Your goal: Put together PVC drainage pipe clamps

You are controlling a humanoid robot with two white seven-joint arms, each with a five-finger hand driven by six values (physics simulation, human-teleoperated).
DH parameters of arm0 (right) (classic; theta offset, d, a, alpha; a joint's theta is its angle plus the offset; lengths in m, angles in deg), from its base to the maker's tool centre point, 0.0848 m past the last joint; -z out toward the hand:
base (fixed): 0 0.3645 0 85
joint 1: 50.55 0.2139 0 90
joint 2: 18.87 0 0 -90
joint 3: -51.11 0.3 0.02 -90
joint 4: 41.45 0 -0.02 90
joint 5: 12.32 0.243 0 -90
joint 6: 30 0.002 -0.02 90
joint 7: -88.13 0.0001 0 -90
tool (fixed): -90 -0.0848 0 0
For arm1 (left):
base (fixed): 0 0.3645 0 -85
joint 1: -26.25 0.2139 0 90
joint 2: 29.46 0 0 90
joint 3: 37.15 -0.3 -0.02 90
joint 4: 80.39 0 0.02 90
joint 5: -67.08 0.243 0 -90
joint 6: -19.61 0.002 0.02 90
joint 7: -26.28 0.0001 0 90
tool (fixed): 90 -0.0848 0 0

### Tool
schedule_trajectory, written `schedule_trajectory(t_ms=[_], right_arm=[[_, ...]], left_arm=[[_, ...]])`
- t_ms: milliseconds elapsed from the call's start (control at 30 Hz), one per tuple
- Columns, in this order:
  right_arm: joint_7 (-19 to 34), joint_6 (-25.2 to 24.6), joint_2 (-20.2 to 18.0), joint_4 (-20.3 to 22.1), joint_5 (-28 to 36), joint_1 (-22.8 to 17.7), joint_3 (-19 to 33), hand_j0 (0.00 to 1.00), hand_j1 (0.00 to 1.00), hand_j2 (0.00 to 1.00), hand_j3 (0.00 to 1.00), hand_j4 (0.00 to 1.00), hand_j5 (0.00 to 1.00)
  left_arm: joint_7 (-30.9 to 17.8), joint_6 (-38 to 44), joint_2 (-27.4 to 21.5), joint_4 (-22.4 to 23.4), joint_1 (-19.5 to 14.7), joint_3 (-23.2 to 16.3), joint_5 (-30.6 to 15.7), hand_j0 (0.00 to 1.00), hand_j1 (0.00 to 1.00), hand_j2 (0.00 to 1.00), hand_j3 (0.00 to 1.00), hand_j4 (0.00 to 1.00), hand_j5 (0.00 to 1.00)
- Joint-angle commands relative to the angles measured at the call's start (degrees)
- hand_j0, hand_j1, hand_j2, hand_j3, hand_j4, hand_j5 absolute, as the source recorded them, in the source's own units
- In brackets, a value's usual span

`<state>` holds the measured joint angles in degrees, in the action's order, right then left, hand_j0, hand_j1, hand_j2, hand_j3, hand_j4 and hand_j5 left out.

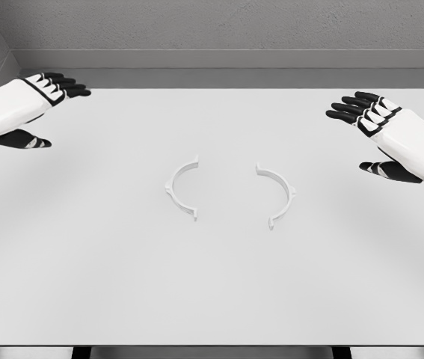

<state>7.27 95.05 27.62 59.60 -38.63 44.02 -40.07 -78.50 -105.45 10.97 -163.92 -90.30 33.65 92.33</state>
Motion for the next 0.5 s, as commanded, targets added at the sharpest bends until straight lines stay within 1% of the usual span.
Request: schedule_trajectory(t_ms=[0, 67, 100, 133, 200, 233, 267, 300, 333, 400, 433, 467], right_arm=[[-0.3, -0.1, 0.0, -0.1, 0.4, 0.0, 0.0, 1.0, 1.0, 1.0, 1.0, 1.0, 1.0], [-0.2, -0.1, 0.8, -0.2, 0.7, -0.4, 0.4, 1.0, 1.0, 1.0, 1.0, 1.0, 1.0], [-0.3, -0.1, 2.2, -0.1, 1.2, -1.4, 0.5, 1.0, 1.0, 1.0, 1.0, 1.0, 1.0], [-0.4, -0.1, 3.3, -0.1, 1.4, -2.9, 0.7, 1.0, 1.0, 1.0, 1.0, 1.0, 1.0], [-0.2, -0.1, 3.3, 0.1, 1.4, -2.8, 0.7, 1.0, 1.0, 1.0, 1.0, 1.0, 1.0], [0.2, -0.1, 3.3, -0.1, 1.3, -1.9, 2.4, 1.0, 1.0, 1.0, 1.0, 1.0, 1.0], [2.3, -0.1, 3.3, -0.2, 0.5, -0.9, 4.7, 1.0, 1.0, 1.0, 1.0, 1.0, 1.0], [8.9, -0.1, 3.4, -0.5, 0.3, 3.0, 4.5, 1.0, 1.0, 1.0, 1.0, 1.0, 1.0], [14.9, -0.1, 3.5, -2.2, 0.2, 6.2, 3.3, 1.0, 1.0, 1.0, 1.0, 1.0, 1.0], [15.6, -0.1, 3.2, -5.3, -0.8, 10.7, -1.0, 1.0, 1.0, 1.0, 1.0, 1.0, 1.0], [15.6, -0.1, 3.3, -7.1, -1.9, 11.2, -3.6, 1.0, 1.0, 1.0, 1.0, 1.0, 1.0], [15.6, -0.1, 3.5, -8.1, -2.0, 12.0, -5.4, 1.0, 1.0, 1.0, 1.0, 1.0, 1.0]], left_arm=[[-0.2, 0.1, 0.1, -1.8, 0.0, -0.4, -0.1, 1.0, 1.0, 1.0, 1.0, 1.0, 1.0], [-0.2, 0.1, 0.1, -2.0, 0.4, -0.3, 0.0, 1.0, 1.0, 1.0, 1.0, 1.0, 1.0], [-0.2, 0.1, 0.2, -2.0, 0.4, -0.3, 0.0, 1.0, 1.0, 1.0, 1.0, 1.0, 1.0], [-0.2, 0.1, 1.3, -2.0, 0.5, -0.4, 0.1, 1.0, 1.0, 1.0, 1.0, 1.0, 1.0], [-0.2, 0.1, 3.3, -2.0, 0.8, -0.5, 2.2, 1.0, 1.0, 1.0, 1.0, 1.0, 1.0], [-0.2, 0.1, 4.3, -1.8, 0.8, -0.5, 2.9, 1.0, 1.0, 1.0, 1.0, 1.0, 1.0], [-0.3, 0.1, 5.7, -1.7, 0.8, -0.5, 4.4, 1.0, 1.0, 1.0, 1.0, 1.0, 1.0], [-0.9, 0.1, 7.4, -1.5, 0.9, -0.5, 5.7, 1.0, 1.0, 1.0, 1.0, 1.0, 1.0], [-1.2, 0.1, 8.5, -1.4, 0.9, -0.5, 6.6, 1.0, 1.0, 1.0, 1.0, 1.0, 1.0], [-1.3, 0.1, 9.2, -1.0, 1.1, -0.6, 6.7, 1.0, 1.0, 1.0, 1.0, 1.0, 1.0], [-1.4, 0.1, 9.9, -0.1, 1.1, -1.0, 7.0, 1.0, 1.0, 1.0, 1.0, 1.0, 1.0], [-1.8, 0.1, 10.9, 0.0, 1.1, -1.3, 8.4, 1.0, 1.0, 1.0, 1.0, 1.0, 1.0]])
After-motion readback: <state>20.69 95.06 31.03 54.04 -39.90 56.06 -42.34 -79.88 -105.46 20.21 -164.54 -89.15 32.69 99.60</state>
